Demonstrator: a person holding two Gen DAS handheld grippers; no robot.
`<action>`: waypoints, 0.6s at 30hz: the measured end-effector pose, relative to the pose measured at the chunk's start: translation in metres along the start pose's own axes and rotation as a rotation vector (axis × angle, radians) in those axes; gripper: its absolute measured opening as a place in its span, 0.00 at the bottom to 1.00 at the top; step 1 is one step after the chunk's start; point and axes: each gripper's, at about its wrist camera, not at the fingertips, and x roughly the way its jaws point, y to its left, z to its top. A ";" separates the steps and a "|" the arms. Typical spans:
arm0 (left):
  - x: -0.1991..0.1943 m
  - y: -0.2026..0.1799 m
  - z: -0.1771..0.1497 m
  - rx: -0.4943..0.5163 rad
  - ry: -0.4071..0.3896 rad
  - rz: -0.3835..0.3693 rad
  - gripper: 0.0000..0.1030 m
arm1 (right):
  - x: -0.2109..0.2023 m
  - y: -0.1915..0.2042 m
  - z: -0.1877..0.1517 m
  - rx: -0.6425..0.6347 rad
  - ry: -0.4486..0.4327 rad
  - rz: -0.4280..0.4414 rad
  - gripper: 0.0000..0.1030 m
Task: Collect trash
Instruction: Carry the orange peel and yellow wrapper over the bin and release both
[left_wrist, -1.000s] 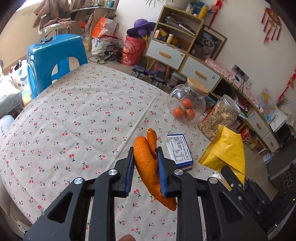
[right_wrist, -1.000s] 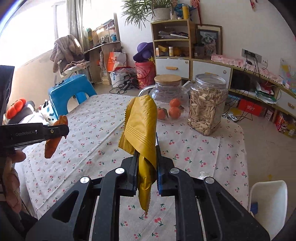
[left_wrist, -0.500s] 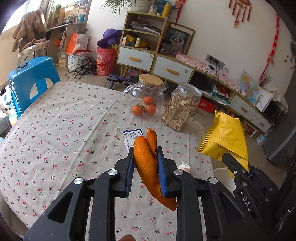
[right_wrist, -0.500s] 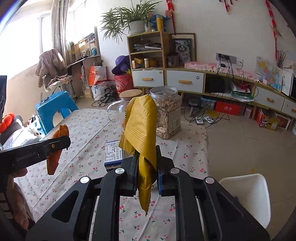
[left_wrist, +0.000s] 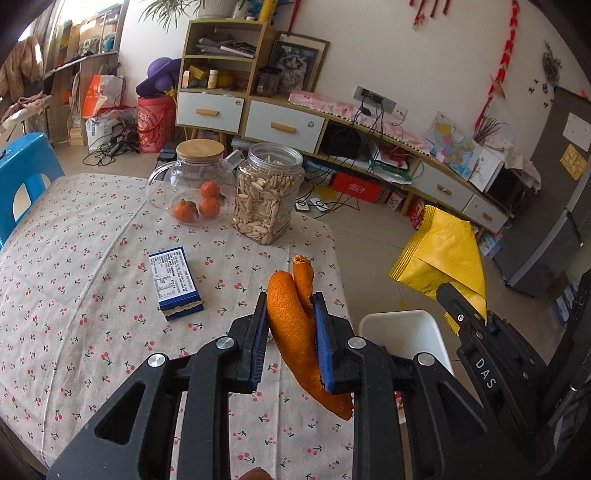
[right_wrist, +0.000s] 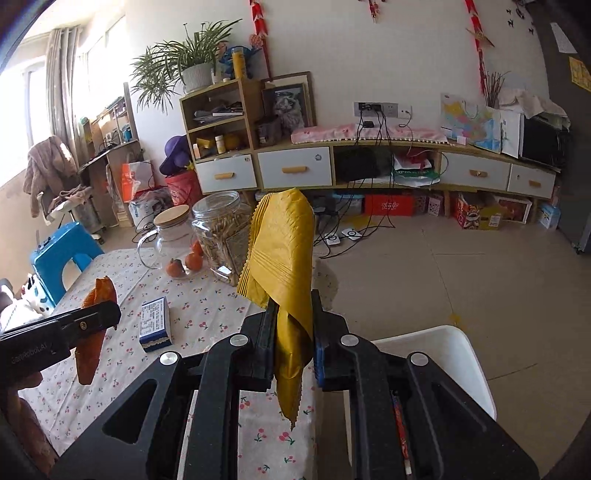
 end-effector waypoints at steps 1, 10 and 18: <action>0.001 -0.008 -0.002 0.009 0.004 -0.009 0.23 | 0.000 -0.010 0.000 0.020 0.002 -0.021 0.14; 0.025 -0.073 -0.016 0.072 0.071 -0.089 0.23 | 0.017 -0.095 -0.015 0.167 0.076 -0.203 0.25; 0.054 -0.128 -0.037 0.125 0.142 -0.150 0.23 | -0.006 -0.141 -0.029 0.269 0.063 -0.357 0.92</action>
